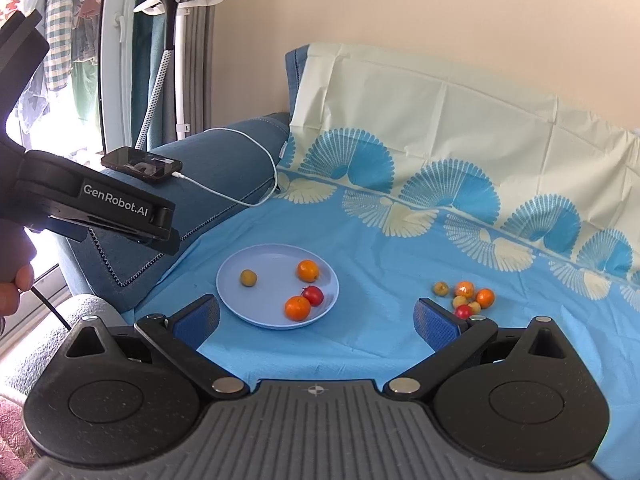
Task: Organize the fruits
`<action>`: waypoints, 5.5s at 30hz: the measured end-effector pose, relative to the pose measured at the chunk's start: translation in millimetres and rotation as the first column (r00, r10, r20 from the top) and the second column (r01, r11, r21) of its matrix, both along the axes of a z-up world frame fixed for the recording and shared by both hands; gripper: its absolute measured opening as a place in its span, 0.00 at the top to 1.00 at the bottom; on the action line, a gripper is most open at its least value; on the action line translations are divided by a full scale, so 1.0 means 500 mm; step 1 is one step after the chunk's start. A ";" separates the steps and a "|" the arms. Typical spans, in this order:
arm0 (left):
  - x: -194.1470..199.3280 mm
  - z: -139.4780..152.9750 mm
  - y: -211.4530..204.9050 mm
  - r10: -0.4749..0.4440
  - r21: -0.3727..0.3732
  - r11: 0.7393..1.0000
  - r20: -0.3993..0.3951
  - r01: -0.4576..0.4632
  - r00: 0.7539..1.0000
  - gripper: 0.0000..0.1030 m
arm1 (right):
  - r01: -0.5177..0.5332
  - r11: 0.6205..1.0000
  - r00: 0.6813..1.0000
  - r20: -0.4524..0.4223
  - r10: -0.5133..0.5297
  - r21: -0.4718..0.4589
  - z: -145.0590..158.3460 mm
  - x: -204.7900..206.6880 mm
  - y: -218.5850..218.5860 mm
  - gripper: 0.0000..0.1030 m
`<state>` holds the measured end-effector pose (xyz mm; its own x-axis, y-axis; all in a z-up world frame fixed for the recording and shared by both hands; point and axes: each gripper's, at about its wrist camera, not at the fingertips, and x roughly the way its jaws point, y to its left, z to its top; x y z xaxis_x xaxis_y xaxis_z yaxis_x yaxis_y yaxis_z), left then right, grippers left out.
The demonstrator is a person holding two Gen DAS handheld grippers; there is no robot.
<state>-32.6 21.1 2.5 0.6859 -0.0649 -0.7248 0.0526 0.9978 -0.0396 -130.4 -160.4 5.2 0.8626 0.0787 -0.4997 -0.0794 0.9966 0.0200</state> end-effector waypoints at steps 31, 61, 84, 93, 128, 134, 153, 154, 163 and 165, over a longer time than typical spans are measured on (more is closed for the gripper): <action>0.109 -0.042 -0.089 -0.028 0.061 0.998 -0.098 0.034 0.995 0.00 | 0.103 0.981 0.992 -0.091 -0.089 0.165 -0.068 0.082 -0.093 0.01; 0.557 -0.326 -0.608 -0.310 0.051 0.939 -0.307 0.341 0.900 0.00 | 0.500 0.864 0.857 -0.177 -0.484 0.060 -0.328 0.399 -0.567 0.01; 0.611 -0.388 -0.714 -0.522 -0.049 0.846 -0.278 0.531 0.806 0.78 | 0.250 0.963 0.942 -0.258 -0.216 0.105 -0.446 0.595 -0.583 0.63; 0.597 -0.388 -0.718 -0.564 -0.041 0.816 -0.272 0.577 0.779 0.65 | 0.381 0.912 0.904 -0.269 -0.333 0.151 -0.423 0.495 -0.608 0.62; 0.181 -0.032 -0.301 -0.342 -0.039 0.940 -0.051 0.340 0.938 0.75 | 0.106 0.957 0.993 -0.080 -0.087 0.269 -0.131 0.177 -0.313 0.62; 0.083 -0.022 -0.194 -0.303 -0.069 0.952 -0.058 0.299 0.951 0.75 | 0.015 0.970 0.997 -0.077 0.004 0.242 -0.077 0.103 -0.197 0.62; -0.003 0.001 -0.024 -0.201 -0.116 0.973 -0.012 0.198 0.979 0.75 | -0.055 0.988 0.994 -0.091 0.068 0.142 -0.025 0.028 -0.058 0.62; -0.002 0.002 -0.023 -0.201 -0.118 0.973 -0.011 0.198 0.980 0.75 | -0.055 0.989 0.993 -0.092 0.068 0.140 -0.026 0.031 -0.057 0.62; 0.004 0.004 -0.024 -0.203 -0.130 0.971 -0.009 0.200 0.979 0.75 | -0.047 0.990 0.994 -0.092 0.059 0.132 -0.024 0.028 -0.057 0.62; 0.004 0.003 -0.022 -0.202 -0.131 0.971 -0.011 0.199 0.979 0.75 | -0.046 0.990 0.994 -0.092 0.059 0.131 -0.024 0.027 -0.055 0.62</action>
